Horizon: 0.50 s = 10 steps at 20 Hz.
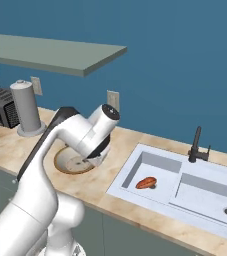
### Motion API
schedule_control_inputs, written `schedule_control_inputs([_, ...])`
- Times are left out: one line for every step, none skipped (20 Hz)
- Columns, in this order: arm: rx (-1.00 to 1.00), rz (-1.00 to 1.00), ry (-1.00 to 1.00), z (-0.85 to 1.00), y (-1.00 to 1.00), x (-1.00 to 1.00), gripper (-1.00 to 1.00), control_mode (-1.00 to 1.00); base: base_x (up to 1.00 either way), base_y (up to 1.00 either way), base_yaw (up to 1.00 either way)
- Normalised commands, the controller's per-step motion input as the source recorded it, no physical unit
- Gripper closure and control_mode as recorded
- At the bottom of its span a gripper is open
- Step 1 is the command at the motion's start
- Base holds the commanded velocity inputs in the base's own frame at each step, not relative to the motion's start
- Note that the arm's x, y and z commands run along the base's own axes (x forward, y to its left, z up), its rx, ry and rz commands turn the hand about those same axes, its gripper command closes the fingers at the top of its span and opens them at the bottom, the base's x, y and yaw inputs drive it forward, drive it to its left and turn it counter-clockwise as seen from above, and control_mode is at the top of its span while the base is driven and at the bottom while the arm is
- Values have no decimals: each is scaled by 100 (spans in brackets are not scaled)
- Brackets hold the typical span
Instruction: Clear the mugs and bowl far away from the sink.
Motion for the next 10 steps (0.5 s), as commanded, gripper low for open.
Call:
schedule_control_inputs([5, 0, 0, -39, 0, 1, -100, -100, 0, 0, 0])
schedule_control_inputs([5, 0, 0, -41, 0, 4, -100, -100, 0, 0, 0])
schedule_control_inputs([6, 0, 0, -42, 0, 4, -100, -100, 0, 0, 0])
schedule_control_inputs([6, 0, 0, -45, 0, 11, -100, -100, 0, 0, 0])
schedule_control_inputs([6, 0, 0, -46, -1, 8, -100, -100, 0, 0, 0])
schedule_control_inputs([7, 0, 4, -38, -8, 2, -100, -100, 0, 0, 0])
schedule_control_inputs([6, 0, 9, -34, -4, 11, -100, -100, 0, 0, 0])
schedule_control_inputs([5, 0, 8, -35, 0, 14, -100, -100, 0, 0, 0])
schedule_control_inputs([5, 0, 8, -34, -3, 18, -100, -100, 0, 0, 0])
schedule_control_inputs([4, 0, 6, -31, -1, 19, -100, -100, 0, 0, 0])
